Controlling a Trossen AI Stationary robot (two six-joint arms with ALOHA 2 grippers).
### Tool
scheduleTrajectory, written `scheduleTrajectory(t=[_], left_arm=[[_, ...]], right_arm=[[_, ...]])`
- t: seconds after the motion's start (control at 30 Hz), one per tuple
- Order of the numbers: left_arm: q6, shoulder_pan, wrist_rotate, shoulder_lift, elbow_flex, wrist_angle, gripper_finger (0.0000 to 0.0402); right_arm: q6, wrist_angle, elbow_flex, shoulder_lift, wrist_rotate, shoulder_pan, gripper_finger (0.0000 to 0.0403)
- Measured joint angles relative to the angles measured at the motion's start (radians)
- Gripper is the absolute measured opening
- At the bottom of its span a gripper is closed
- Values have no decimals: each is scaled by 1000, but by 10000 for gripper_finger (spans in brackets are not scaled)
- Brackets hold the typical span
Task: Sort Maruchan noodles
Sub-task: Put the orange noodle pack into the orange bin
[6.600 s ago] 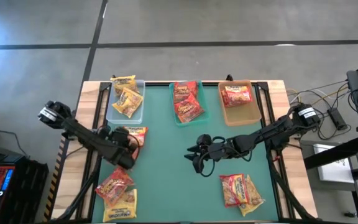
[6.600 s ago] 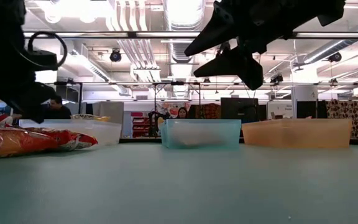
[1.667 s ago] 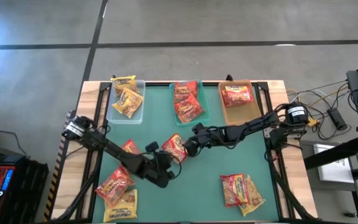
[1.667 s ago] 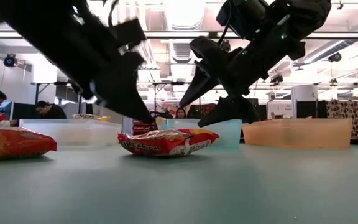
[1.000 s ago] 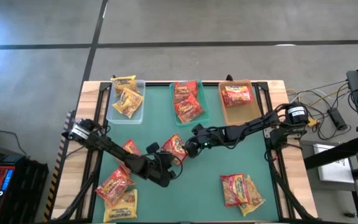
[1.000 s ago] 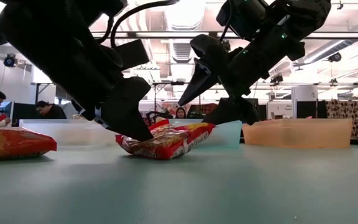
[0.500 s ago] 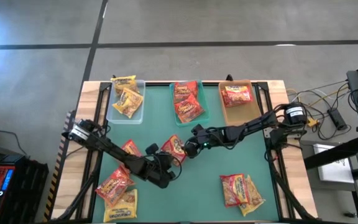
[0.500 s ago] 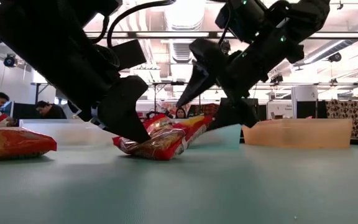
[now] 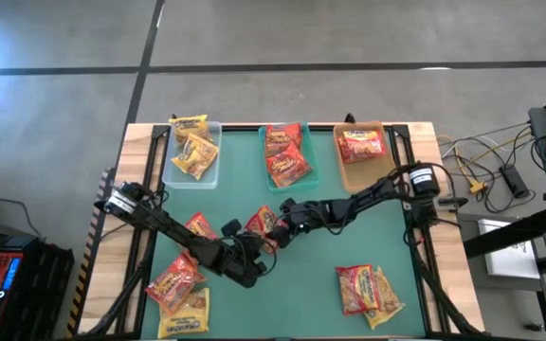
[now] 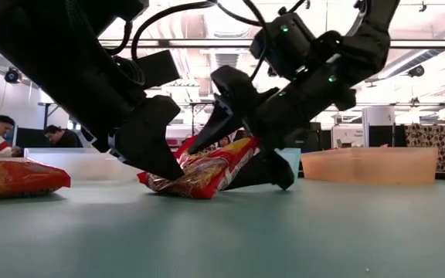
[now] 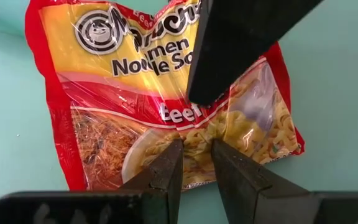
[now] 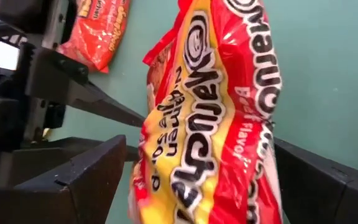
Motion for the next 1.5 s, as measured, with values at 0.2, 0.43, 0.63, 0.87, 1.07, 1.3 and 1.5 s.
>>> scheduleTrajectory(t=[0.2,0.43,0.63,0.87,1.07,1.3,1.5], left_arm=[[-1,-2,-3,0,0,-7,74],[-9,-11,-30,3,-2,-12,74],[-9,-12,-33,3,-2,-18,74],[-9,-19,-39,-19,-3,-29,74],[18,-32,-73,-101,-3,-101,74],[-16,-64,-131,-209,-2,-307,74],[-1,-86,-125,-235,-2,-346,74]], right_arm=[[-38,-60,61,21,-30,0,321],[-77,-131,92,6,-38,0,252],[-83,-139,92,6,-43,0,179],[-85,-138,92,4,-72,0,135],[-86,-140,92,3,-73,0,132],[-122,-261,90,-61,-98,-24,131],[-223,-539,90,-236,-90,-75,131]])
